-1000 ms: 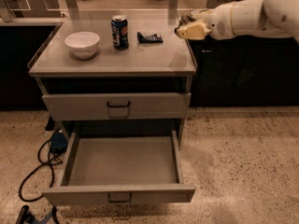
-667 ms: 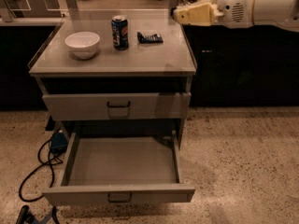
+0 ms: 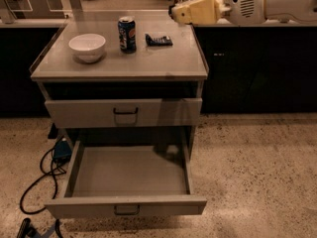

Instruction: Place rxbar chocolate into middle drawer

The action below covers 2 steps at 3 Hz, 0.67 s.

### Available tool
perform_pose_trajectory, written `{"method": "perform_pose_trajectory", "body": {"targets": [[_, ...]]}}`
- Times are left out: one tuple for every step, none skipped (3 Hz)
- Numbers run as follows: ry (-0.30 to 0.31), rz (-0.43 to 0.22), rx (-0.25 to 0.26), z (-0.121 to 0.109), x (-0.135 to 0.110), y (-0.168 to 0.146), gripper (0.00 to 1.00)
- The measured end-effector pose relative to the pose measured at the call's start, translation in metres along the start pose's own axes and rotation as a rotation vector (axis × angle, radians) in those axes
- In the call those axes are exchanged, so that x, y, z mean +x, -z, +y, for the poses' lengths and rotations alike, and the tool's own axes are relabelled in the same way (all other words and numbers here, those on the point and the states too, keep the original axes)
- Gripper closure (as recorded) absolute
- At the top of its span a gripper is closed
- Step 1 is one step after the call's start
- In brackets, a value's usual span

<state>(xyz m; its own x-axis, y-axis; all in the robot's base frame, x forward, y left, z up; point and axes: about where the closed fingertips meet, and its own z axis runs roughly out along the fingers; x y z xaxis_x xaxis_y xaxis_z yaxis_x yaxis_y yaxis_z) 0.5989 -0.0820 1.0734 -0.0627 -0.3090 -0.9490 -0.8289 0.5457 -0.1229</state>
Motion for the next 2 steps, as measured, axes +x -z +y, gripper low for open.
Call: {"method": "perform_pose_trajectory", "body": {"targets": [[0.025, 0.042, 0.036, 0.000, 0.019, -0.012, 1.00], [-0.010, 0.046, 0.104, 0.018, 0.058, -0.009, 1.00]]}}
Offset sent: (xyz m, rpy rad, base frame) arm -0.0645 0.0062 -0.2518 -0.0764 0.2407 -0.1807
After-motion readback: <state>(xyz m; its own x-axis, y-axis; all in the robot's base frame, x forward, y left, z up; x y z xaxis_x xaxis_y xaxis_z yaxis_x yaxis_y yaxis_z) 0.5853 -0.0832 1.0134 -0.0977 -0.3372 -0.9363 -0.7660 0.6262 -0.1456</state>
